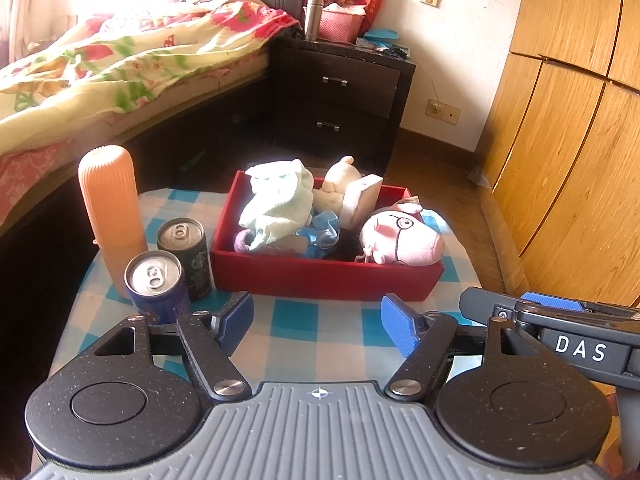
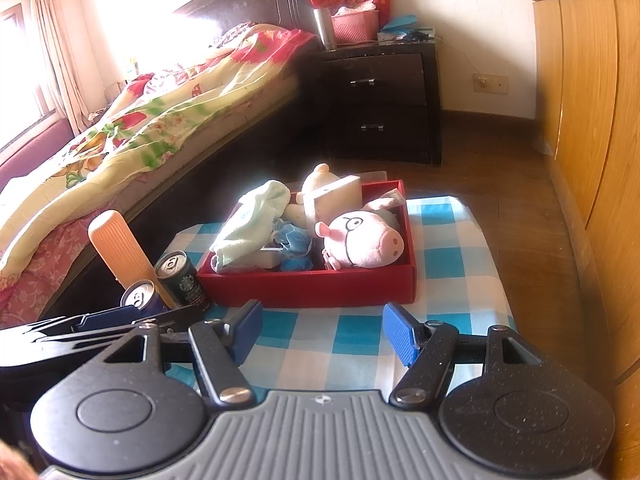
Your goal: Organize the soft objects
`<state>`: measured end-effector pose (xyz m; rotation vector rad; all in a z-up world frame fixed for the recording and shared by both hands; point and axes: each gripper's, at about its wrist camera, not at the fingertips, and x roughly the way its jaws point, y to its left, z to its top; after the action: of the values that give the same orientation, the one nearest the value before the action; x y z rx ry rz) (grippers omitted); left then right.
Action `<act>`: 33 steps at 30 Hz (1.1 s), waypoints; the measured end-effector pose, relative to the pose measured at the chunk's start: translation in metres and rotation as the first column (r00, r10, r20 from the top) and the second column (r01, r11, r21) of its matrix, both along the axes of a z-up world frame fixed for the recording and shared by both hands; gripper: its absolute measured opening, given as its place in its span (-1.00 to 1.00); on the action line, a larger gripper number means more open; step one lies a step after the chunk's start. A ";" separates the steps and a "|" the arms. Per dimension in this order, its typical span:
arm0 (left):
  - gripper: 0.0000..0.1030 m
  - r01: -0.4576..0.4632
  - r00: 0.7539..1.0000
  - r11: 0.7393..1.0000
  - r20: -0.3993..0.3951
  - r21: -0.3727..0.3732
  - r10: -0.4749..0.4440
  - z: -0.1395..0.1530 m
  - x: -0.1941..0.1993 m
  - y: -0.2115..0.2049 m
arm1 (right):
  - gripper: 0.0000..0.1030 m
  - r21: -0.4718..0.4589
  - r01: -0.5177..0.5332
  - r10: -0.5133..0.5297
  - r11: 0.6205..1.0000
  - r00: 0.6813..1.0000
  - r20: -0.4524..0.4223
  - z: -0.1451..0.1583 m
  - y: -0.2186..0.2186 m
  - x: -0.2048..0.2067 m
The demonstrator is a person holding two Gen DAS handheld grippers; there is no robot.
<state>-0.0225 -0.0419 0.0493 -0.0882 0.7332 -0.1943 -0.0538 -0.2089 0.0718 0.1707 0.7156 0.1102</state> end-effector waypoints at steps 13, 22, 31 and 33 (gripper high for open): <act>0.44 0.000 1.000 1.000 0.012 -0.020 0.000 0.001 -0.002 0.002 | -0.11 0.001 0.007 -0.007 1.000 1.000 0.010 0.003 -0.002 -0.002; 0.64 0.017 0.999 0.996 0.033 -0.083 -0.014 0.004 -0.003 0.009 | -0.01 0.044 0.007 -0.009 0.999 0.999 0.043 0.009 -0.009 -0.009; 0.89 0.026 0.998 0.990 0.059 -0.137 -0.018 0.007 -0.004 0.018 | 0.08 0.082 0.020 -0.028 0.996 0.995 0.099 0.019 -0.016 -0.018; 0.89 0.018 0.997 0.995 0.074 -0.094 -0.011 0.006 -0.005 0.015 | 0.08 0.086 0.028 -0.036 0.996 0.995 0.092 0.017 -0.019 -0.018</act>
<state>-0.0276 -0.0273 0.0555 -0.1650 0.6510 -0.2445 -0.0715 -0.2277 0.0885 0.2562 0.6147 0.1171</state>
